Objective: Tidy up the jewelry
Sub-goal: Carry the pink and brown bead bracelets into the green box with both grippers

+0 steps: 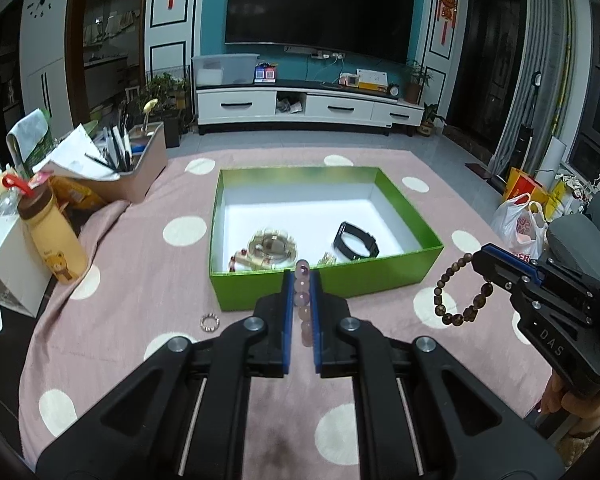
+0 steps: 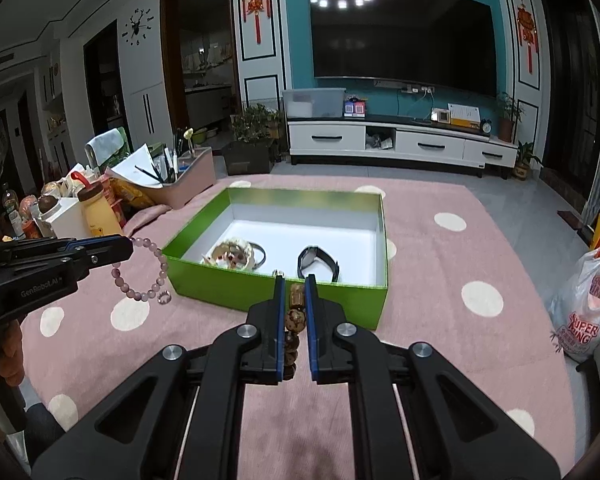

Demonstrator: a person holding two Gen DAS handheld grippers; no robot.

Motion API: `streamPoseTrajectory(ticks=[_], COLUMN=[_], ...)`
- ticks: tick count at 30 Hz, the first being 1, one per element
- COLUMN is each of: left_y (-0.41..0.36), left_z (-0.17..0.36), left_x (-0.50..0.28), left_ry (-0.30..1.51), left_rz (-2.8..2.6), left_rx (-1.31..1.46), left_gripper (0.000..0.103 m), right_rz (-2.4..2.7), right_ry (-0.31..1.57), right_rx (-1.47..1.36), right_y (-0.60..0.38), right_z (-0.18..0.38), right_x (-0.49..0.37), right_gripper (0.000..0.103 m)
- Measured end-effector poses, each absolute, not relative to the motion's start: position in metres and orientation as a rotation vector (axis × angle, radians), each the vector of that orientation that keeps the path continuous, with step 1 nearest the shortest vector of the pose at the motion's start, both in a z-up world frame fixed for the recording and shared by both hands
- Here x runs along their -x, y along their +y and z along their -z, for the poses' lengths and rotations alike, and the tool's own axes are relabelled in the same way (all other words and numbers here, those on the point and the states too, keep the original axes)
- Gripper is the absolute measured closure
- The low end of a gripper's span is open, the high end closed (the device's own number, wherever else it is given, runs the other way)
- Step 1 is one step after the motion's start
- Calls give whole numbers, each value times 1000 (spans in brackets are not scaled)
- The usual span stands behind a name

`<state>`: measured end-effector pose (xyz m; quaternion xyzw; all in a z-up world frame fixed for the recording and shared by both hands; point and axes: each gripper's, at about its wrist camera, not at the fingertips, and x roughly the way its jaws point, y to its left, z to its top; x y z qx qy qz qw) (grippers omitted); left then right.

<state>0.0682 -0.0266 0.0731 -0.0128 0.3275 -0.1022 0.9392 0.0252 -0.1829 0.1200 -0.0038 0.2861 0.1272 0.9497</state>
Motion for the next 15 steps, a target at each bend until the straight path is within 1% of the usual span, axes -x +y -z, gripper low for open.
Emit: streamPoseTrajectory(ticks=[15], left_y=[-42], left_z=[-97], left_x=[-93], left_ry=[620], left_rz=[218], left_rx=[4], left_gripper=[96], right_rz=[-253], right_ry=[549], right_rx=[-9], right_y=[-191], right_z=[-132], right_x=[-45], right_gripper=[94])
